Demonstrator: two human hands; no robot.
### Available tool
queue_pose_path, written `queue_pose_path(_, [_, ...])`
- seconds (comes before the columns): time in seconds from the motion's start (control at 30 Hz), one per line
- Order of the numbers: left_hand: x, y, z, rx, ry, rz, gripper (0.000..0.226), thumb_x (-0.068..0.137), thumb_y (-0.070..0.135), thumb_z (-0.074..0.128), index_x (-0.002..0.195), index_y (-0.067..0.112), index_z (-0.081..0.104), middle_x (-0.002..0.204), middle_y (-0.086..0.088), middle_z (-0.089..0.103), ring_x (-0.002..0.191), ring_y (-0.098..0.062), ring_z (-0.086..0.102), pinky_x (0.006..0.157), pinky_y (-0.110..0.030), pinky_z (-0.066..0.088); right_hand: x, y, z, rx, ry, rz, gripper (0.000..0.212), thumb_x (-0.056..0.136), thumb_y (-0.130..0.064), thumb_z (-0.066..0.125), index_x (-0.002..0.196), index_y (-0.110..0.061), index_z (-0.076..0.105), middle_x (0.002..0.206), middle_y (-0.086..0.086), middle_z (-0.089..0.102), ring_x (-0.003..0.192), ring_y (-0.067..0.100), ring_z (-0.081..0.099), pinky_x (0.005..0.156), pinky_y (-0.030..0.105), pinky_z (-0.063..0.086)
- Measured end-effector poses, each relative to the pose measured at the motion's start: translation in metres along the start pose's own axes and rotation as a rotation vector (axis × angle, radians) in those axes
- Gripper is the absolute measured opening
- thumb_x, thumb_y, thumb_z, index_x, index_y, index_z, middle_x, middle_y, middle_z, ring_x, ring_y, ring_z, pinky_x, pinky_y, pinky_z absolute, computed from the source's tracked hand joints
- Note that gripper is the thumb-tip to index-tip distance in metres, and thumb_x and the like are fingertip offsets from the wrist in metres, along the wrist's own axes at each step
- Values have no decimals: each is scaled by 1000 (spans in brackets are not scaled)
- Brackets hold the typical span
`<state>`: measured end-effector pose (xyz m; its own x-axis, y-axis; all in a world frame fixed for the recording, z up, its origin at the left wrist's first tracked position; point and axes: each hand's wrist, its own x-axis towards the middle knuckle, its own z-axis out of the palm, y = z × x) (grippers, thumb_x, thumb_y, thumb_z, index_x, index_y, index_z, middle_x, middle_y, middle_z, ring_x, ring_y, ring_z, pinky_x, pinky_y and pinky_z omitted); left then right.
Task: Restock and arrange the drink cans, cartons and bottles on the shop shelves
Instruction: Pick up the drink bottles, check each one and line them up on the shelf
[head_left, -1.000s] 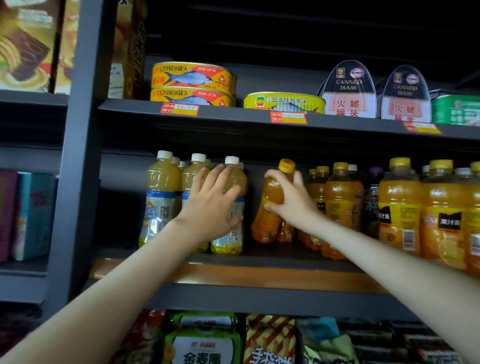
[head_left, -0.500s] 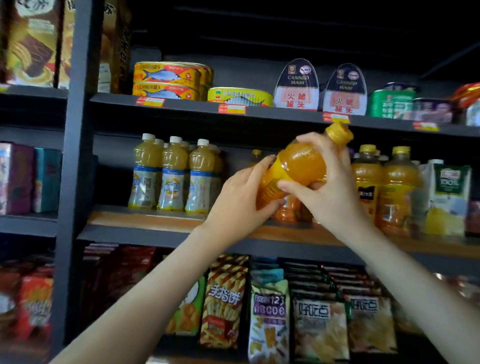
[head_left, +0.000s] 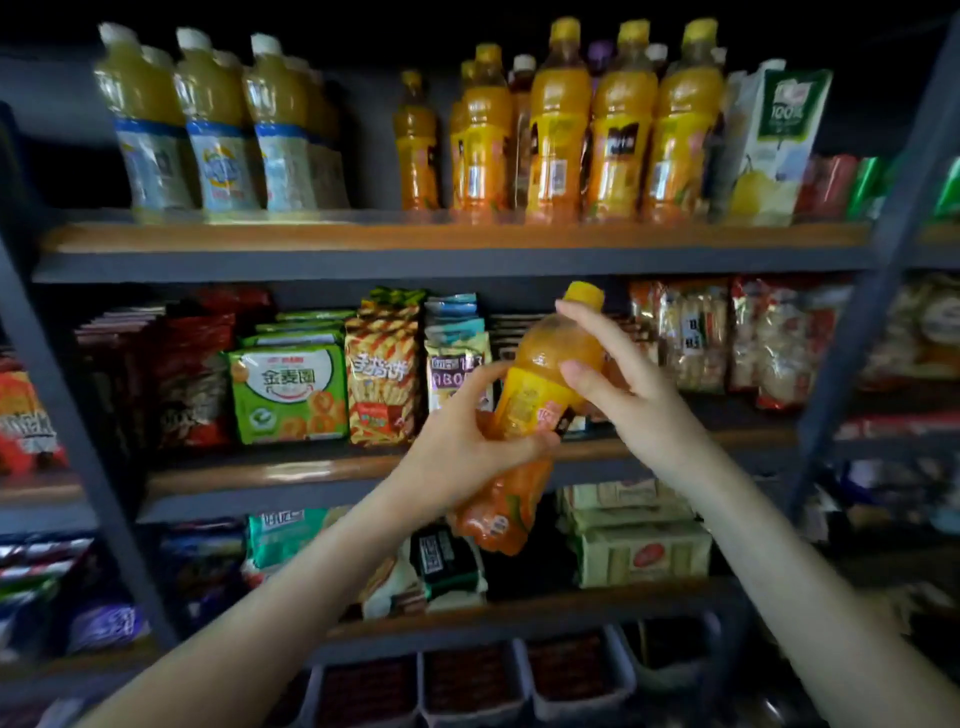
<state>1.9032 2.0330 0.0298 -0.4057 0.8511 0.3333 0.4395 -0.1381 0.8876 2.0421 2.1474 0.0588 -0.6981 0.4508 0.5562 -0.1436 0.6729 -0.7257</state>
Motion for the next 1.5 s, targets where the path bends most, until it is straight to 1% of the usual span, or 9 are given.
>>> queue_pose_path(0.13, [-22,-28,8,-294,-85,-290,67,72,21,85,128,14,50,99,-5,73,82,-16,72,71,-32,58,-28,40,25,-147,-50,35,44,102,-25,40,141,-44,34,143,-30,31,129,-21,26,110,12,26])
queue_pose_path(0.23, [-32,-39,5,-356,-120,-438,50,81,21,75,127,14,55,103,-6,71,82,-17,72,70,-31,59,-47,62,40,-520,-29,-55,65,98,3,44,142,-44,32,154,0,28,143,16,20,117,34,16])
queue_pose_path(0.4, [-41,-43,-3,-341,-265,-495,23,89,26,67,107,13,62,88,-3,73,75,-15,72,63,-28,58,-72,80,63,-612,-241,-227,82,85,-7,66,150,-32,24,157,-15,12,148,6,-6,116,34,4])
queue_pose_path(0.6, [-42,-53,-10,-253,-389,-466,22,87,35,65,103,20,66,105,-7,73,96,-22,70,89,-39,56,-83,89,78,-627,-86,-211,59,81,-26,69,135,-13,49,141,9,48,140,13,26,118,25,15])
queue_pose_path(0.7, [-41,-53,-19,-316,-418,-466,41,80,50,56,101,17,67,104,-12,73,93,-23,70,80,-34,59,-85,79,80,-359,-13,78,43,79,-34,73,115,-43,51,121,-13,56,119,-2,49,106,25,39])
queue_pose_path(0.87, [-42,-55,-21,-190,-407,-251,50,79,61,46,102,22,65,89,-10,71,84,-24,72,78,-32,58,-90,88,78,-168,24,286,32,63,-25,89,78,-33,62,68,-25,66,72,-10,62,65,11,44])
queue_pose_path(1.0, [-40,-78,-6,217,-255,98,35,92,52,54,124,36,59,102,5,67,90,-7,66,85,-32,54,-92,88,79,32,-25,378,22,71,-12,84,83,-23,69,80,-13,73,77,-1,67,68,15,50])
queue_pose_path(1.27, [-43,-89,23,97,-293,190,85,88,41,59,151,47,3,125,5,57,104,2,60,88,-21,52,-96,91,75,279,-100,465,31,80,-9,76,103,-28,69,105,-2,74,102,16,68,91,37,54])
queue_pose_path(1.5, [-34,-97,28,66,-312,276,70,96,25,56,149,49,17,134,13,52,116,-12,59,93,-40,53,-103,98,70,419,-52,456,44,78,-19,76,117,-23,57,106,-9,73,102,13,68,81,25,54])
